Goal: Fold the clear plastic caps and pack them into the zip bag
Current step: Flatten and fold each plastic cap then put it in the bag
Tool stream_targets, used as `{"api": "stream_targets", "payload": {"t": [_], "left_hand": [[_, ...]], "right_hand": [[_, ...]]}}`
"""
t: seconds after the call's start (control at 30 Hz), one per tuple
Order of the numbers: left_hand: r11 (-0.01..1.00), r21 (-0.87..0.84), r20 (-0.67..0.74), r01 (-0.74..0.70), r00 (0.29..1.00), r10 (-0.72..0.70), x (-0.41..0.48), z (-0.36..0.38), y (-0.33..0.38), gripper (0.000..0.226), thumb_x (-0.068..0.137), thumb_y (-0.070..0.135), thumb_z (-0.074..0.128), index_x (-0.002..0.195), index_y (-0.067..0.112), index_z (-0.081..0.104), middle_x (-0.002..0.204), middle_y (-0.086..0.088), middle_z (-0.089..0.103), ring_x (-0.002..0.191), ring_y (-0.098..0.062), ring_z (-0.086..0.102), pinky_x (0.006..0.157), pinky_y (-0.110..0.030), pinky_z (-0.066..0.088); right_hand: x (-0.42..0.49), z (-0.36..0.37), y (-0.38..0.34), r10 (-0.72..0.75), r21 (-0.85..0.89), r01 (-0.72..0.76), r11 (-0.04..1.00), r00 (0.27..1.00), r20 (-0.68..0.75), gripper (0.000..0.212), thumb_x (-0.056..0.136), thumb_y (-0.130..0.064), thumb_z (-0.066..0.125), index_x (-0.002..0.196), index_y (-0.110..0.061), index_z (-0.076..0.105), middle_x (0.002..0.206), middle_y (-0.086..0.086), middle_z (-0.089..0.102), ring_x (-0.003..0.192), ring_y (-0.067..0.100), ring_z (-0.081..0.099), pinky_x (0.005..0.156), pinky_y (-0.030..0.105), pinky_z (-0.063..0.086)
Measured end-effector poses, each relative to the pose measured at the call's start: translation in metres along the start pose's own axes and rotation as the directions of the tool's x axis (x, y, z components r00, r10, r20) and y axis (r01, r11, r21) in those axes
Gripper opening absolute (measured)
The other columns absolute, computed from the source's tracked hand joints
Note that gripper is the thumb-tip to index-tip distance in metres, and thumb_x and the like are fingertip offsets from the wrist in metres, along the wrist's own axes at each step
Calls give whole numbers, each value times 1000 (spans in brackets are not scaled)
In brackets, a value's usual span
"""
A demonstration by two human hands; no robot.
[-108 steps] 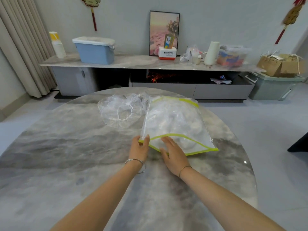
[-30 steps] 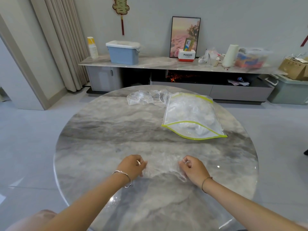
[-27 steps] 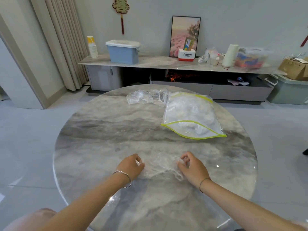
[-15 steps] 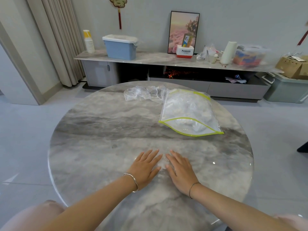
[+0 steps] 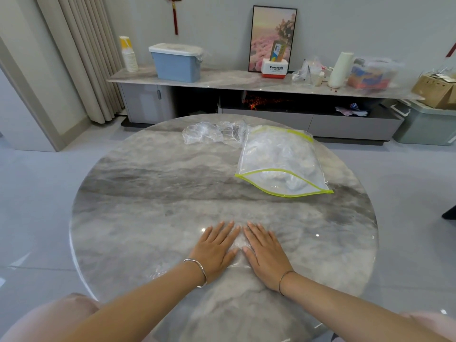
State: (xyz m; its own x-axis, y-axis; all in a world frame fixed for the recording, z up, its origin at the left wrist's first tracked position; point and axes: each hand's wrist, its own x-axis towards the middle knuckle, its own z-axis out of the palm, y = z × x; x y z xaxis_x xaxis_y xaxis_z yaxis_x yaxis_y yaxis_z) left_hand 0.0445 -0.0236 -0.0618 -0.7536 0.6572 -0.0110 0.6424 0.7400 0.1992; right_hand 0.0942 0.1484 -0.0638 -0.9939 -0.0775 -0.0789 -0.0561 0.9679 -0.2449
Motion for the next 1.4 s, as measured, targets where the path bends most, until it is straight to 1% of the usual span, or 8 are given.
{"api": "stream_targets", "payload": {"t": [0.33, 0.5, 0.6, 0.7, 0.83, 1.03, 1.2, 1.4], "left_hand": [[1000, 24, 96, 15, 995, -18, -2, -2, 3, 110, 53, 66, -44, 149, 27, -8, 157, 5, -10, 145, -17, -9, 115, -32, -8], [1000, 3, -54, 17, 998, -17, 0, -24, -2, 75, 91, 55, -1, 130, 24, 53, 126, -2, 55, 115, -22, 53, 102, -29, 32], [999, 9, 24, 49, 999, -49, -4, -35, -12, 80, 79, 57, -4, 129, 26, 51, 118, 1, 51, 113, -18, 44, 98, -26, 28], [994, -8, 54, 111, 992, -111, -9, -47, -20, 38, 99, 36, 27, 125, 25, 53, 117, 0, 52, 110, -17, 45, 91, -26, 36], [999, 3, -12, 46, 999, -46, -17, -53, -28, 36, 94, 22, 37, 127, 25, 52, 124, 3, 47, 114, -16, 44, 92, -23, 33], [988, -79, 186, -135, 971, 148, -28, -36, -32, 82, 73, 58, -5, 142, 37, 33, 152, 16, 26, 142, -7, 16, 113, -23, 3], [982, -164, 206, -89, 971, 122, -24, -36, -33, 51, 94, 46, 20, 142, 34, 35, 151, 10, 30, 138, -8, 25, 110, -20, 15], [962, -268, 271, 57, 962, 19, -26, -50, -28, 62, 88, 71, 23, 130, 36, 52, 140, 14, 40, 127, -7, 32, 109, -27, 26]], "right_hand": [[-1, 0, 2, -39, -9, 39, 999, 998, 42, 117, 54, -75, -39, 151, -21, -3, 158, -6, -11, 144, 9, -14, 111, 24, -17], [1, -24, 2, -49, 72, 47, 996, 998, 25, 68, 90, -56, 10, 149, -24, 21, 158, -7, 6, 145, 11, 0, 115, 30, -6], [-1, -42, 5, -127, 148, 148, 978, 982, -140, 67, 87, -60, 19, 138, -24, 42, 151, -7, 29, 139, 11, 20, 113, 20, 4], [-11, -47, 4, -369, 99, 390, 916, 912, -178, 52, 88, -56, 38, 126, -25, 55, 136, -5, 49, 127, 10, 38, 106, 13, 12], [-20, -40, 0, -656, -81, 652, 754, 754, -32, 55, 82, -59, 51, 124, -23, 52, 128, -3, 54, 119, 12, 45, 102, 25, 25], [-19, -25, -2, -708, -280, 686, 671, 706, 32, 47, 85, -58, 43, 116, -24, 57, 120, -5, 58, 110, 14, 53, 89, 29, 36], [-7, -13, -3, -733, -332, 662, 672, 659, -170, 19, 90, -31, 49, 87, -24, 66, 90, -8, 65, 87, 12, 62, 75, 25, 42], [-8, -22, -5, -381, 122, 439, 890, 864, -330, 16, 87, -32, 54, 81, -25, 68, 85, -17, 66, 84, 5, 58, 79, 29, 46]]}}
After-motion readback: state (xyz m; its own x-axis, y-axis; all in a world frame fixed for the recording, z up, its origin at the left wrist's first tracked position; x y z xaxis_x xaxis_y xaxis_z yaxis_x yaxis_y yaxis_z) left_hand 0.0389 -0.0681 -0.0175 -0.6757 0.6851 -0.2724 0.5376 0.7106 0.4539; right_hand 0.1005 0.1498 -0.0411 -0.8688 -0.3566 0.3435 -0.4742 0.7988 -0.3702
